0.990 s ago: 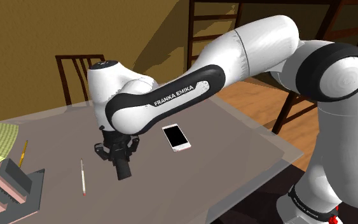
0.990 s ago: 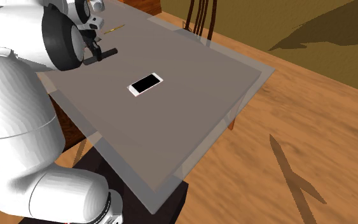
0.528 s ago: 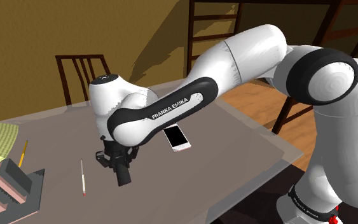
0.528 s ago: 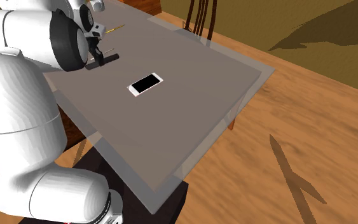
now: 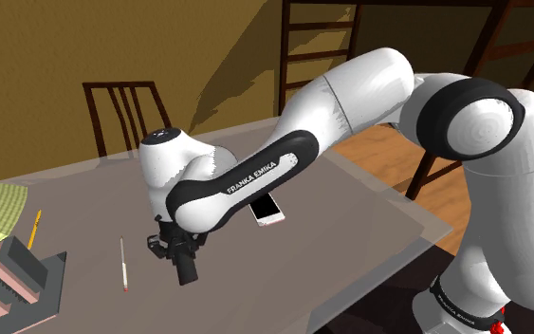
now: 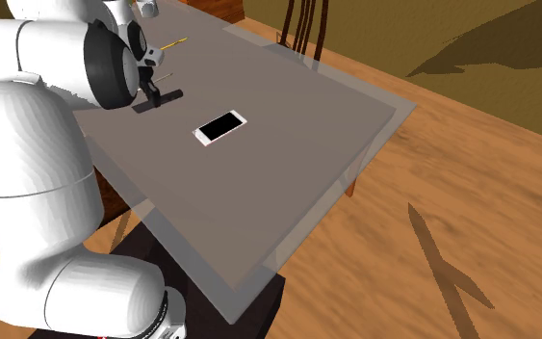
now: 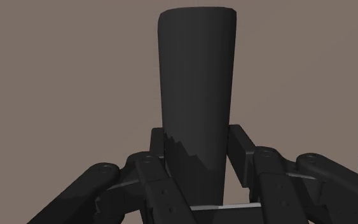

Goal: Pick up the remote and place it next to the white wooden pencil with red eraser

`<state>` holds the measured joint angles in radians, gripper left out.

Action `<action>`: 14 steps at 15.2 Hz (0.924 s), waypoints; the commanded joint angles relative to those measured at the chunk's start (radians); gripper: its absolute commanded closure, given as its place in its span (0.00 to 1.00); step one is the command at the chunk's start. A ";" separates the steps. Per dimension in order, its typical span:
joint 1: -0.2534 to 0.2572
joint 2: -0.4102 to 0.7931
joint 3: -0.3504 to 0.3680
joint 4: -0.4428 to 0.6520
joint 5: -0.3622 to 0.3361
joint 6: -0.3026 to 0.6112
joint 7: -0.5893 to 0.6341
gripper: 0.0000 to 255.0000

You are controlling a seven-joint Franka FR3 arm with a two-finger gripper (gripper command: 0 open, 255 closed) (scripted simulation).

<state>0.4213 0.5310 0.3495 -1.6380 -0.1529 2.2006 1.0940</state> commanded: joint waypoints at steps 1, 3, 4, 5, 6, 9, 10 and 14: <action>0.001 0.002 0.000 -0.001 -0.001 0.004 0.001 1.00; 0.001 0.002 0.000 -0.001 -0.001 0.003 0.001 1.00; 0.001 0.002 0.000 -0.001 -0.001 0.003 0.001 1.00; 0.001 0.002 0.000 -0.001 -0.001 0.003 0.001 1.00; 0.001 0.002 0.000 -0.001 -0.001 0.003 0.001 1.00; 0.001 0.002 0.000 -0.001 -0.001 0.003 0.001 0.00; 0.001 0.002 0.000 -0.001 -0.001 0.003 0.001 0.00; -0.006 -0.033 0.007 0.015 0.012 -0.046 -0.007 0.00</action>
<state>0.4199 0.5165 0.3533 -1.6259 -0.1473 2.1758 1.0921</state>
